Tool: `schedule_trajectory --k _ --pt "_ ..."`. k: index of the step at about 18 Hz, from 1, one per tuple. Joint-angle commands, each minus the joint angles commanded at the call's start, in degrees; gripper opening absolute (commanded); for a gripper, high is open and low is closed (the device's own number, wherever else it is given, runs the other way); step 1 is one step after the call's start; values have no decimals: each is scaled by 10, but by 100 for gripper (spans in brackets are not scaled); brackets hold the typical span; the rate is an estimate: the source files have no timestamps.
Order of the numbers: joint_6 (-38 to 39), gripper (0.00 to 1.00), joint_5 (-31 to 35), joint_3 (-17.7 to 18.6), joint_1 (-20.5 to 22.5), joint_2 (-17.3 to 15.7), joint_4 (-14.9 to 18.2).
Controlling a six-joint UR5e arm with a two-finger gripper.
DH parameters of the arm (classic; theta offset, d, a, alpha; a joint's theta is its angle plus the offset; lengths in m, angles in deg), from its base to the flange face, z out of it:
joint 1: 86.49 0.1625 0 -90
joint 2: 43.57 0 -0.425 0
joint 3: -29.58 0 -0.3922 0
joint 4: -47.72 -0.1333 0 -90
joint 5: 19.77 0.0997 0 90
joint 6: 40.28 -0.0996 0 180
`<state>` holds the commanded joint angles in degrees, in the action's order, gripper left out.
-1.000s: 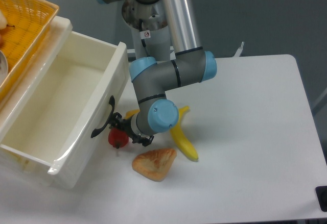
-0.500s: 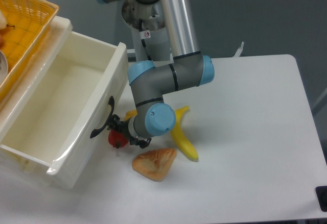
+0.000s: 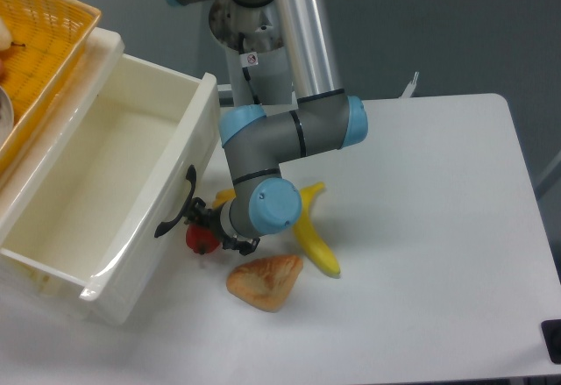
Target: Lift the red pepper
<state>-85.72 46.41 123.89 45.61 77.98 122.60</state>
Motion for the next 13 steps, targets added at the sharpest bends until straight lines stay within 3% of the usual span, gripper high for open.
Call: schedule_trajectory --k 13 --pt "2 43 -1 0 2 2 2"
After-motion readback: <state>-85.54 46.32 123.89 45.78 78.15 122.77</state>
